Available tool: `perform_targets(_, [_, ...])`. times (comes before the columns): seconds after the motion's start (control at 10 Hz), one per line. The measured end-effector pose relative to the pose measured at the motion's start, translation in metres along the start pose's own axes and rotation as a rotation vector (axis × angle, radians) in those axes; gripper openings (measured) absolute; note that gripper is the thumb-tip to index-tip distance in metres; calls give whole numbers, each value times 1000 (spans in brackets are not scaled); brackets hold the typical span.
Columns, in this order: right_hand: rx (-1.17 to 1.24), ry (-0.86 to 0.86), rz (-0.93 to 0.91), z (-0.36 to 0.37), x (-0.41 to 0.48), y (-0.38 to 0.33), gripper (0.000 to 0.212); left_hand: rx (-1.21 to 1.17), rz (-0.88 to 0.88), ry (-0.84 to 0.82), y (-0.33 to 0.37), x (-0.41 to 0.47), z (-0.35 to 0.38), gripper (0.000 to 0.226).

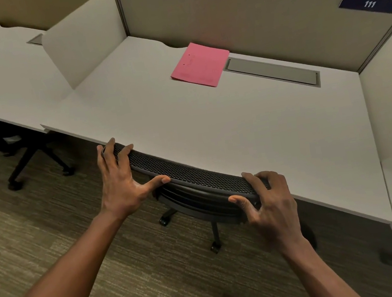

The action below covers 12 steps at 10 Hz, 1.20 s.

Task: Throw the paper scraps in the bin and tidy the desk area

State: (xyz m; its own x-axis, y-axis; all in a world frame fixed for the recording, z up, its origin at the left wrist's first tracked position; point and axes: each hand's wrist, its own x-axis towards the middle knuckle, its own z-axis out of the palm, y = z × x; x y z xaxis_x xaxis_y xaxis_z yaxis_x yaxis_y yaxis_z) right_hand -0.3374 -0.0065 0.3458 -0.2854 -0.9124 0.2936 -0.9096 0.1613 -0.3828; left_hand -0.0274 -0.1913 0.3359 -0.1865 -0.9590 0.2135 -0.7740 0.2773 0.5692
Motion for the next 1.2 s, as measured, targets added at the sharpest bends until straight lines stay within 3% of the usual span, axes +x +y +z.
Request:
perform_targets(0.8, [-65, 26, 20, 5, 5, -6, 71, 23, 11, -45, -4, 11, -4, 125])
perform_targets(1.1, [-59, 1, 39, -4, 6, -10, 86, 329, 3, -156, 9, 7, -25, 150])
perform_targets(1.2, [-38, -18, 52, -12, 7, -7, 92, 379, 152, -124, 11, 8, -35, 147])
